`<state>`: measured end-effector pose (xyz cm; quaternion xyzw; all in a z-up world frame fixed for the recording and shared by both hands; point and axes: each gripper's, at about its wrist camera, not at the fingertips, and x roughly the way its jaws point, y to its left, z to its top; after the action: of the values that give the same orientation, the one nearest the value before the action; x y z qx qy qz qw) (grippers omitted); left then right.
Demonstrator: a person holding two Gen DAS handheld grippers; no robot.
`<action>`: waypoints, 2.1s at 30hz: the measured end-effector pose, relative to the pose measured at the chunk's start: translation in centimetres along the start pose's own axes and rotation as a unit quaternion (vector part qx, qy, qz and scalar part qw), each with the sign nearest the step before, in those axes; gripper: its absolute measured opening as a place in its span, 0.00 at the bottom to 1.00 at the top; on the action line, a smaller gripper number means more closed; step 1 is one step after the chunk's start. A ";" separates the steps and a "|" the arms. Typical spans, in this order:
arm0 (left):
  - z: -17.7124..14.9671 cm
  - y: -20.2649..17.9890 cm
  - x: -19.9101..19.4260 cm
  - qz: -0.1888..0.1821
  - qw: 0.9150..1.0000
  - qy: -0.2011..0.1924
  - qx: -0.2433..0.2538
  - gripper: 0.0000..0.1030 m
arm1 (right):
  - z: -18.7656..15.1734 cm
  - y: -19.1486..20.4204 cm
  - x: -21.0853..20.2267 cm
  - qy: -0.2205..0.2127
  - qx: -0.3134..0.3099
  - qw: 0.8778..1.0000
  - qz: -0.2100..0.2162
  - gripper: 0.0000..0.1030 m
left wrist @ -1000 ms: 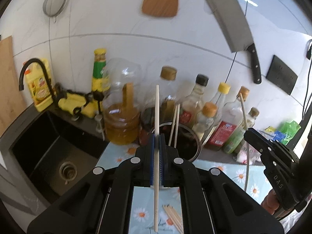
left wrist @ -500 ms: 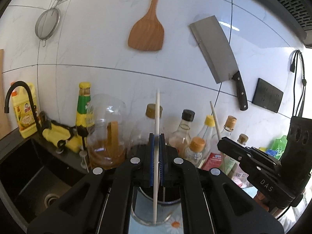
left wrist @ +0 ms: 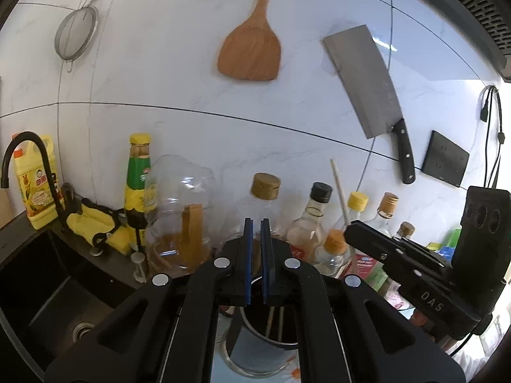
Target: Organize utensils
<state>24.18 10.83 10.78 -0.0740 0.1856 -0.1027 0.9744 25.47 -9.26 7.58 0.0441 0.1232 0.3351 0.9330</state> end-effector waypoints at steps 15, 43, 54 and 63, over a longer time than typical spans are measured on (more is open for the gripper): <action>-2.1 6.2 -6.2 0.083 0.995 0.042 -0.023 0.05 | -1.9 1.2 -2.1 0.032 0.000 0.999 -0.016 0.05; -18.7 7.2 -1.0 0.038 0.937 0.341 0.072 0.45 | -4.9 3.9 -6.5 0.064 -0.006 0.994 -0.084 0.05; -21.1 4.6 0.5 -0.007 0.909 0.401 0.114 0.11 | -7.0 2.9 -8.6 0.070 0.027 0.989 -0.131 0.05; -20.4 4.4 0.5 -0.002 0.909 0.402 0.107 0.05 | -6.2 3.4 -9.4 0.063 0.019 0.987 -0.149 0.05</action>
<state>17.73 12.80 -8.95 0.0781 0.5497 -0.1447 0.8190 14.77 -12.61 4.03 0.0220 0.1938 0.1925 0.9617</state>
